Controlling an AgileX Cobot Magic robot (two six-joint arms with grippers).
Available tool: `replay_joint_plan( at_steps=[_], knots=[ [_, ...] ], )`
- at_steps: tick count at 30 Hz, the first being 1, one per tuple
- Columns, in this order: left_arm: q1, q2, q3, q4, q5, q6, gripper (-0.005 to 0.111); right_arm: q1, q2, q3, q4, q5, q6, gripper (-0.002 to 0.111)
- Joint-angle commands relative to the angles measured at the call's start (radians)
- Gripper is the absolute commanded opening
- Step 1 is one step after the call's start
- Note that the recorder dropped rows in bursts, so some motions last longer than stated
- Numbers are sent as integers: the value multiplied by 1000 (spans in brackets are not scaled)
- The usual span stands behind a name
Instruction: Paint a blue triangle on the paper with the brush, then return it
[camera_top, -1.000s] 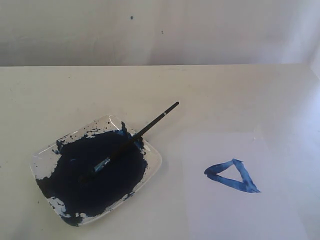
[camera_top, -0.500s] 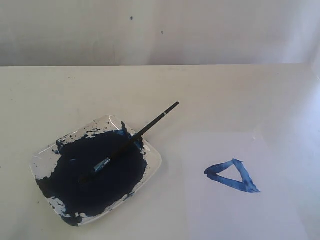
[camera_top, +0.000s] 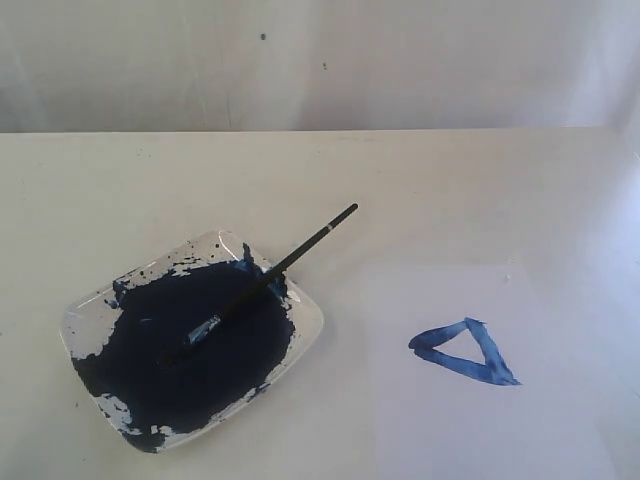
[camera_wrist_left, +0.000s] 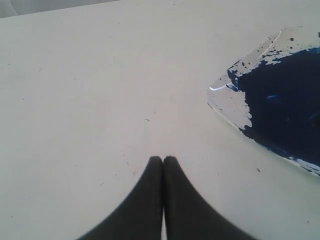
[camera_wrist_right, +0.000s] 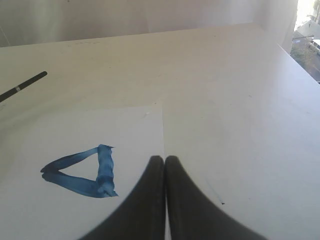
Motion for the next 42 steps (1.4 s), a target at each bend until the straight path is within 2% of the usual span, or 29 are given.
replay_joint_plan(
  at_steps=[1, 7, 42],
  knots=[
    [4, -5, 4, -5, 2, -9, 0, 2, -5, 1, -1, -12, -13, 0],
    [2, -5, 4, -5, 2, -63, 0, 2, -5, 1, -1, -12, -13, 0],
    [2, -5, 4, -5, 4, -70, 0, 2, -5, 1, -1, -11, 9, 0]
  ],
)
